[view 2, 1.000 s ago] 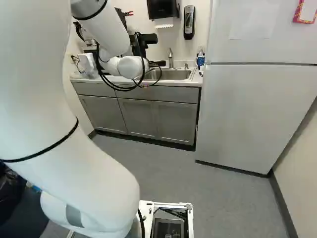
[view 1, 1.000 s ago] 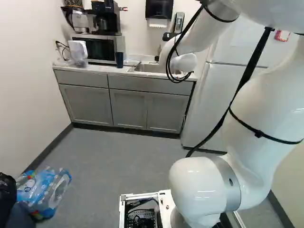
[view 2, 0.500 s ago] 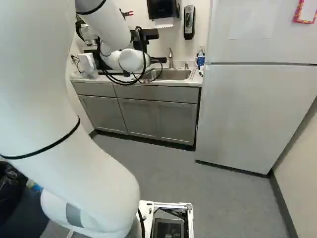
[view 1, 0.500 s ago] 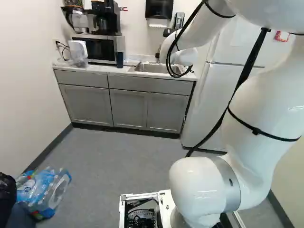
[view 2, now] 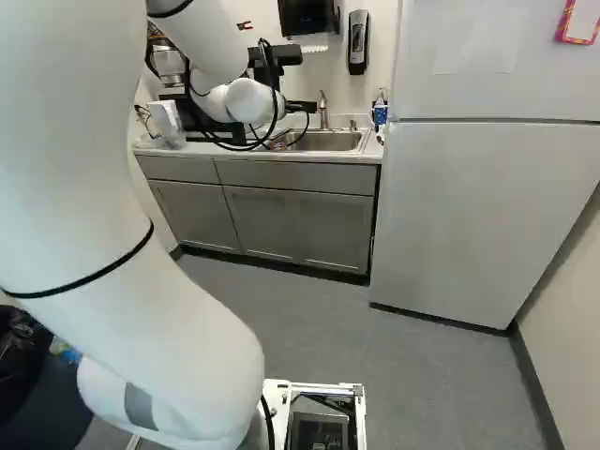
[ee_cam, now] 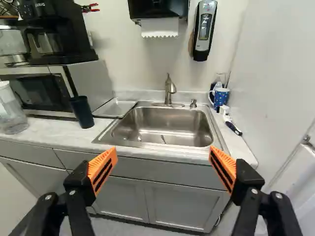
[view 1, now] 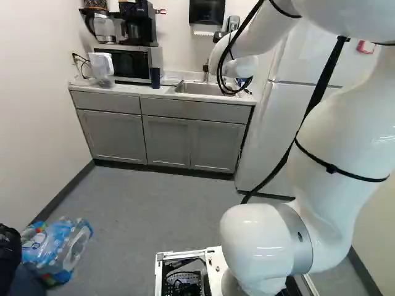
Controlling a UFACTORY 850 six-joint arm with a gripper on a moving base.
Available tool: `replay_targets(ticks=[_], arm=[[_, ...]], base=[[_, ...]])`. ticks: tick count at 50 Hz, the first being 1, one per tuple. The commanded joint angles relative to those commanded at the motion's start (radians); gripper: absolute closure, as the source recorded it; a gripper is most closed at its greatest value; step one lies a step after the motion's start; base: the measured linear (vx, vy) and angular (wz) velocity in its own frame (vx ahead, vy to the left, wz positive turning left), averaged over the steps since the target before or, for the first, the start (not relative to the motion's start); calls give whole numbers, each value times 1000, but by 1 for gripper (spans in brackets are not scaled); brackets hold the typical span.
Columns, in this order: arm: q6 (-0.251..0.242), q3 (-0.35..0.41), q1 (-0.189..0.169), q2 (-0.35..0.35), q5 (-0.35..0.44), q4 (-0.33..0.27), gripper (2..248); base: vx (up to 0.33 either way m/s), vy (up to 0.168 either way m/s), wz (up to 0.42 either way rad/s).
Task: Rinse the cup and place it in the tray
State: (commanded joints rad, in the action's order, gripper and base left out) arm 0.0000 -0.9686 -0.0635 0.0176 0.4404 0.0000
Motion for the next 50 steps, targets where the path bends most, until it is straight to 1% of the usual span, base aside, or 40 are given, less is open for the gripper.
replay_targets(ticks=[24, 50], arm=[[0, -44, 1, -6, -6, 0, 3], [0, -44, 1, -6, -6, 0, 3]], base=[[0, 0, 0], [0, 0, 0]])
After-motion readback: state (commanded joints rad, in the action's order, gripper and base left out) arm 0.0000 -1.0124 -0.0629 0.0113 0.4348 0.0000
